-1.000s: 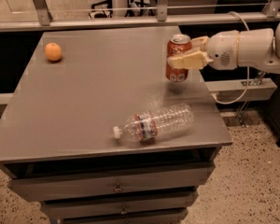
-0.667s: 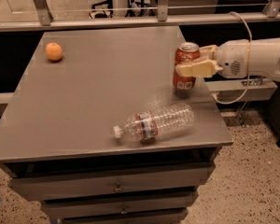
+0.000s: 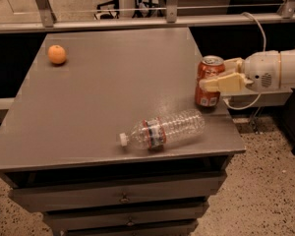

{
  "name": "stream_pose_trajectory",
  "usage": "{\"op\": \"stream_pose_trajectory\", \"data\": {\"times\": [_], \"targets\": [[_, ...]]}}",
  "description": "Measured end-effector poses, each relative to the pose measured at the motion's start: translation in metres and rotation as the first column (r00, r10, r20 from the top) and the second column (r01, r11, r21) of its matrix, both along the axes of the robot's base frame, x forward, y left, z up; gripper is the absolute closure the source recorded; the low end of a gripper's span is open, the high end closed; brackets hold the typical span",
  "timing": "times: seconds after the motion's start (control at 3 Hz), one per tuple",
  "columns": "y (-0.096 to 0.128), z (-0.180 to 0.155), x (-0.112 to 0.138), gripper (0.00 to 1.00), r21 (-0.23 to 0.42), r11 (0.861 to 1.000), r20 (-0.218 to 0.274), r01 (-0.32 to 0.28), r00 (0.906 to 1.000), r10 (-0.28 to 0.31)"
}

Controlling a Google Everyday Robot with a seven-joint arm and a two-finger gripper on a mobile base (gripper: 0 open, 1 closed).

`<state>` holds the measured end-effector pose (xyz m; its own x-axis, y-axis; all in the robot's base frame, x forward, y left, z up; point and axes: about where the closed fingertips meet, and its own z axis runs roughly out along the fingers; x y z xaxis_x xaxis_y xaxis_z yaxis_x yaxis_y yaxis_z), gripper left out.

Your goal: Move coke can near water bottle

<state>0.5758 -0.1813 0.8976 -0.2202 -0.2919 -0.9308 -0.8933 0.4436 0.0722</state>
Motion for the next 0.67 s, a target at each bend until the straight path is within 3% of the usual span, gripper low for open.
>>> {"op": "stream_pose_trajectory", "data": {"times": [0.67], "targets": [[-0.0125,-0.0013,-0.0183,0.13,-0.009,1.0,-0.03,-0.025,0.9992,0.024]]}}
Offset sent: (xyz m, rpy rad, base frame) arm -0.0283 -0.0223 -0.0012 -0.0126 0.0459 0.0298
